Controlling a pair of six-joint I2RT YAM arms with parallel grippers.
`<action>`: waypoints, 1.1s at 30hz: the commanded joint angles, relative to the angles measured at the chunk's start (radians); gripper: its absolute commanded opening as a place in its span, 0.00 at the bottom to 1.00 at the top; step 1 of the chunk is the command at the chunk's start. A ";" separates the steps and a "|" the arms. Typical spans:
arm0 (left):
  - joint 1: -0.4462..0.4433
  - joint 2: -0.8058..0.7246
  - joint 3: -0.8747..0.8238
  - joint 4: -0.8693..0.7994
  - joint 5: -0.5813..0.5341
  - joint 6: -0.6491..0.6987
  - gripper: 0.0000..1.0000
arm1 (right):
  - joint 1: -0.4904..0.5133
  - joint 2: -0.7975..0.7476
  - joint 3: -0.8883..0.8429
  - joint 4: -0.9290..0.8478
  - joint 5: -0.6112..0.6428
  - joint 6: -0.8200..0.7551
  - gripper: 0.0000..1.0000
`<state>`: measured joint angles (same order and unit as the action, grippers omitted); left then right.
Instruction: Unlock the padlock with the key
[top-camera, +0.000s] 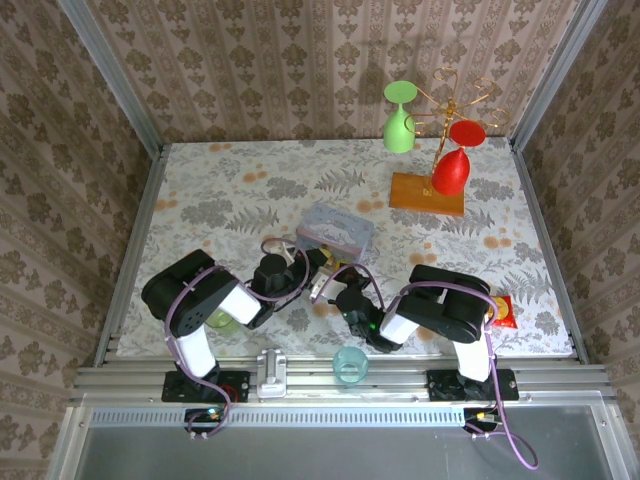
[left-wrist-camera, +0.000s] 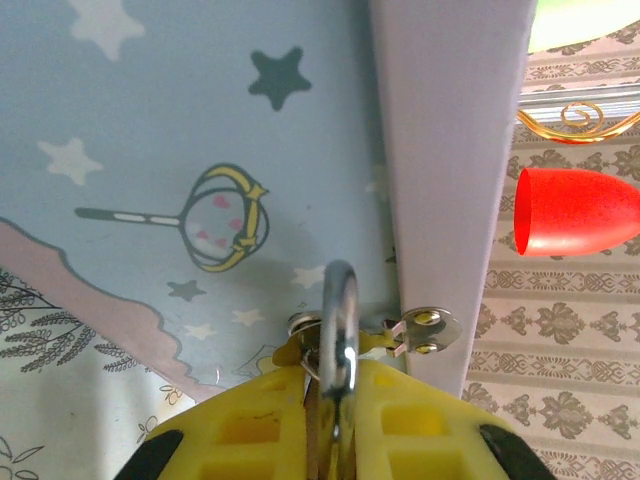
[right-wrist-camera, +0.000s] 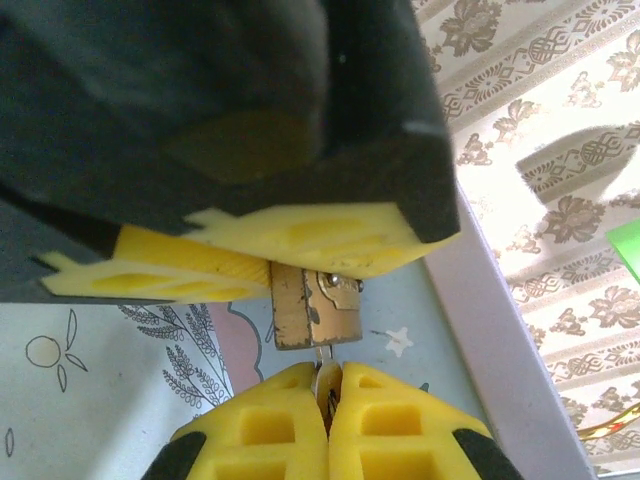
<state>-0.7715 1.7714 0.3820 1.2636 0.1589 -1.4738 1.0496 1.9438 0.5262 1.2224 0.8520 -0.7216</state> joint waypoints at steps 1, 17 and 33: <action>-0.029 -0.035 -0.010 0.036 0.067 0.006 0.00 | -0.036 -0.069 0.004 0.020 -0.024 0.129 0.00; -0.014 -0.075 -0.006 0.035 0.074 0.020 0.00 | -0.178 -0.351 -0.207 -0.182 -0.353 0.534 0.00; -0.021 -0.073 -0.011 0.037 0.113 0.035 0.00 | -0.272 -0.466 -0.197 -0.337 -0.646 0.676 0.00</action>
<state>-0.7933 1.7138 0.3805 1.2625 0.2516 -1.4654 0.8249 1.5242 0.3336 0.9474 0.1944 -0.1257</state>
